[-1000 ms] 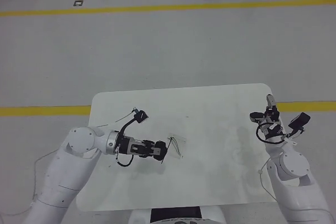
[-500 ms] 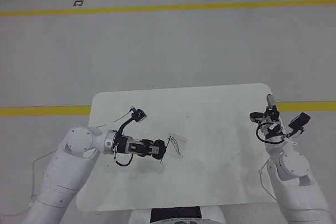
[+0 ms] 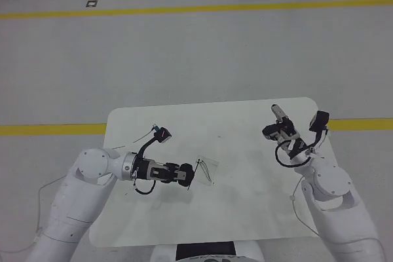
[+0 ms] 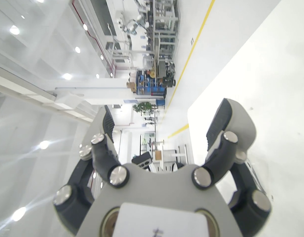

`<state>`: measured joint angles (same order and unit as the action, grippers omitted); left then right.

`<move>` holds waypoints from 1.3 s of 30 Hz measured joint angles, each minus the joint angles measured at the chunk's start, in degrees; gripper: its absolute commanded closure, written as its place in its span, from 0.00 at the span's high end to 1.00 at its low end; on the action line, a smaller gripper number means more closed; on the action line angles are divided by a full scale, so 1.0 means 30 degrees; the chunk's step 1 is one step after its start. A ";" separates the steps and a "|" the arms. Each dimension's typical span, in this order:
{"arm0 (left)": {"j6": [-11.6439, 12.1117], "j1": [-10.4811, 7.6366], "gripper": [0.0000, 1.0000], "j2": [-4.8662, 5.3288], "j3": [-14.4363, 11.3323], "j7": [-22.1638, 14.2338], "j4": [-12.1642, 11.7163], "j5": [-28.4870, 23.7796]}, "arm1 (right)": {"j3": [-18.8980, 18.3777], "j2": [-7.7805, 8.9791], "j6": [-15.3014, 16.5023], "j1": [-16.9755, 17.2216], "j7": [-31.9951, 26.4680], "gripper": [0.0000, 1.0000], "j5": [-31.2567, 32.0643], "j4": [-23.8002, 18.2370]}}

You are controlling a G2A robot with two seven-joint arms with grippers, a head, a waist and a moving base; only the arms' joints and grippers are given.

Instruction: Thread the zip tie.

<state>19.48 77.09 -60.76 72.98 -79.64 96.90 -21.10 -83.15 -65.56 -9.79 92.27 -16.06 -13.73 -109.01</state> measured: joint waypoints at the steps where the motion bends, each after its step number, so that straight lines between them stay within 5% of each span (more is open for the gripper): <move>1: 0.0000 0.0000 0.00 0.0000 0.0000 0.0000 0.0000 0.0000 | 0.0408 -0.0014 -0.0332 -0.0314 -0.0249 1.00 0.0360 0.0164; 12: 0.0000 0.0000 0.00 0.0000 0.0000 0.0000 0.0000 0.0000 | 0.3978 -0.0263 -0.3224 -0.2795 -0.2324 1.00 0.2413 0.1133; 26: 0.0000 0.0000 0.00 0.0000 0.0000 0.0000 0.0000 0.0000 | 0.4310 -0.0384 -0.3068 -0.3035 -0.2174 1.00 0.1727 0.1031; 31: -0.0001 -0.0216 0.00 0.0027 -0.0300 0.0351 -0.0310 -0.0171 | 0.4128 -0.0459 -0.2895 -0.3148 -0.4093 1.00 -0.1110 0.1588; 39: 0.0000 -0.0952 0.00 0.0096 -0.0883 -0.0005 -0.2276 -0.4016 | 0.4675 -0.0399 -0.3232 -0.4356 -0.7659 1.00 -0.4831 0.3408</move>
<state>19.48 74.23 -60.47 70.33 -79.66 90.07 -33.14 -69.12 -66.75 -19.48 79.21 -39.03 -28.22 -98.78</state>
